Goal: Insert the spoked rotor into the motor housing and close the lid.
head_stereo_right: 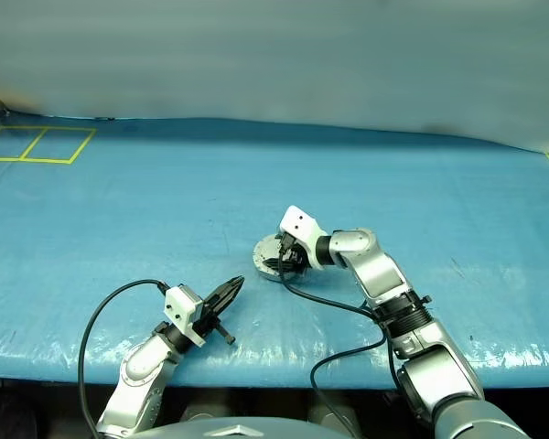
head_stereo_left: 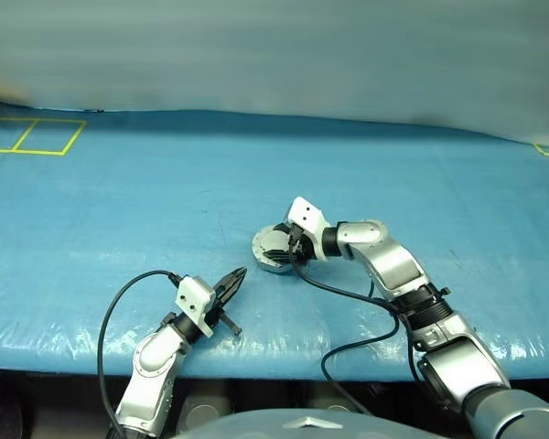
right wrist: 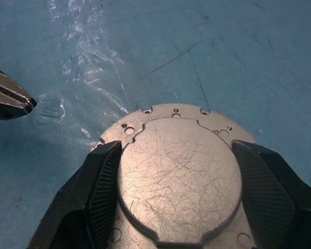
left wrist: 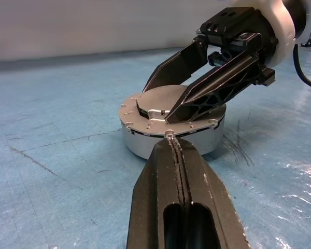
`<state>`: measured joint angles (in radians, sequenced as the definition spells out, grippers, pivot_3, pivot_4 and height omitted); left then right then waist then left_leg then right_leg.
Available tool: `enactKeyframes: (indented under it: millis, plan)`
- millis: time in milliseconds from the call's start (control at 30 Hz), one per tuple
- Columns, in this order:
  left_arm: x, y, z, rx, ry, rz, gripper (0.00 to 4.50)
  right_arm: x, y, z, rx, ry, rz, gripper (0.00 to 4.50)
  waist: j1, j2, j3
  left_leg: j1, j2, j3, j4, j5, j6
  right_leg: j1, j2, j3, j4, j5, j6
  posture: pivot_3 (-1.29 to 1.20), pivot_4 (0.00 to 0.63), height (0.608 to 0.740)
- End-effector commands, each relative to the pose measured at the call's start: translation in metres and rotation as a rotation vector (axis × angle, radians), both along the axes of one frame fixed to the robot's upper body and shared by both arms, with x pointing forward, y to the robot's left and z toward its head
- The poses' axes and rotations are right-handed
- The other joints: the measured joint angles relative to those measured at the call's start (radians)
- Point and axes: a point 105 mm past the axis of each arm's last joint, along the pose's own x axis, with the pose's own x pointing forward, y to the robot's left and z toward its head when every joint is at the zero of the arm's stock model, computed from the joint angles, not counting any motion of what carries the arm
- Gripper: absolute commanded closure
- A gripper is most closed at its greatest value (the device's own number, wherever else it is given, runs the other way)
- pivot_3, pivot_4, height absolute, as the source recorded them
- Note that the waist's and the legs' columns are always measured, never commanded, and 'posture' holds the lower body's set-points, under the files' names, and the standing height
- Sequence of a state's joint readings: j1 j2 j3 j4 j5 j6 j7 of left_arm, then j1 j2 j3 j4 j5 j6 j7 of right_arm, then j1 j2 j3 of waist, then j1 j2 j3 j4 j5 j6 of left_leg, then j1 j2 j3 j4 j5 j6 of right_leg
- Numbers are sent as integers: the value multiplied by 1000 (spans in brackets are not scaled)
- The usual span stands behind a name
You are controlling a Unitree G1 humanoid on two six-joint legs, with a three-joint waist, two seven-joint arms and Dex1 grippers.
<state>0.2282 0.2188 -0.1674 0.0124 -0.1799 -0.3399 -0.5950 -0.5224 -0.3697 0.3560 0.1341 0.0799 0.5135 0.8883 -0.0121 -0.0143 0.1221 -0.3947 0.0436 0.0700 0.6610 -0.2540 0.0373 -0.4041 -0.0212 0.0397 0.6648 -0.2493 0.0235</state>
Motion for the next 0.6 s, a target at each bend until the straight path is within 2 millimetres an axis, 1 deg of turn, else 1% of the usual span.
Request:
enactKeyframes:
  millis: [33, 167, 367, 433, 600]
  plan:
    - [1, 0, 6, -15, -34, -3, 4500, -10, -30, -44, -126, 163, -143, 1461, 1, 0, 0, -1, 0, 0, 0, 0, 0, -1, -1, -1, 0, 0, 0, 0, 150, 740]
    - [1, -1, 6, -13, -35, -8, 4500, -28, -24, -50, -84, 224, -157, 1461, 5, 0, -2, -4, 0, 0, -2, 0, 0, -3, -4, -3, -2, 0, 0, 0, 150, 740]
    - [1, -1, 6, -14, -35, -15, 4500, -50, -15, -54, -22, 238, -190, 1461, 2, -1, -5, -6, -1, 0, -5, -2, 3, -4, -5, -6, -6, -1, -2, 0, 150, 740]
    - [0, -1, 6, -13, -34, -17, 4500, -58, -12, -53, 2, 245, -198, 1461, 1, -1, -6, -6, -1, 0, -7, -3, 3, -5, -5, -6, -7, -2, -3, 0, 150, 740]
    - [0, -2, 6, -14, -31, -23, 4500, -69, 0, -47, 59, 245, -224, 1461, -1, -3, -7, -6, 0, 0, -9, -3, 3, -5, -5, -7, -7, -3, -4, 0, 150, 740]
